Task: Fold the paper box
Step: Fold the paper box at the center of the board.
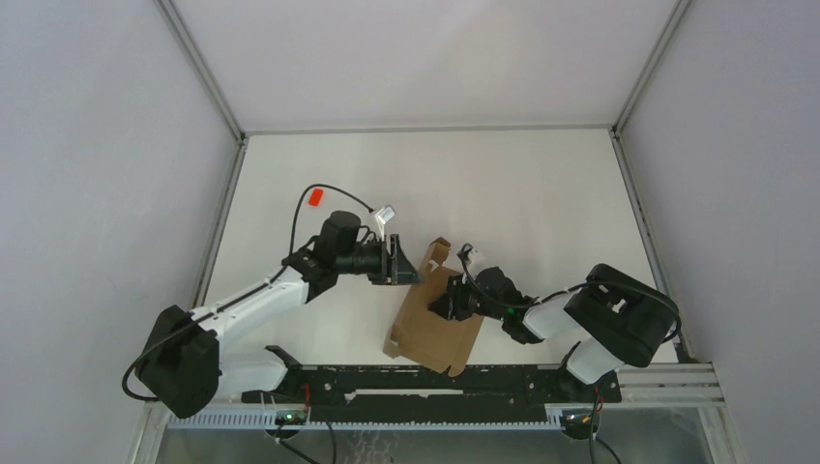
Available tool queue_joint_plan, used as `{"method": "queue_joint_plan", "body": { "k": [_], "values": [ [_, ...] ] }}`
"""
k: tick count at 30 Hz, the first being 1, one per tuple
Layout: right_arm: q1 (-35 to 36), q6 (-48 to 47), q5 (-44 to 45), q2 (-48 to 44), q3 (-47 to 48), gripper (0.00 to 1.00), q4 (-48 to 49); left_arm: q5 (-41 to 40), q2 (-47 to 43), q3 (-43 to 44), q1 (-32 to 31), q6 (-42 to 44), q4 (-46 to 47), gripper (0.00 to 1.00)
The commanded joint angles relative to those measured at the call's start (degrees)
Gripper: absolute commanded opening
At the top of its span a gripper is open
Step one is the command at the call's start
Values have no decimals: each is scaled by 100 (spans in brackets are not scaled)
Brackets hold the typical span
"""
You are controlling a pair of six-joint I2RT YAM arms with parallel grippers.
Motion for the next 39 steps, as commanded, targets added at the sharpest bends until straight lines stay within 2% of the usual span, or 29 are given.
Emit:
{"method": "queue_joint_plan", "body": {
  "k": [1,18,31,39],
  "values": [
    [26,-25,-23,74,61,39,-8,-515,85,-24,-7,332,-561,53],
    [71,-46,6,71,93,39,-66,-1287,62,205,13,706,-1483,53],
    [91,-57,7,63,96,39,-71,-1384,32,327,-72,753,-1641,53],
    [99,-52,24,-86,53,39,-115,-1705,50,776,-321,795,-2060,52]
  ]
}}
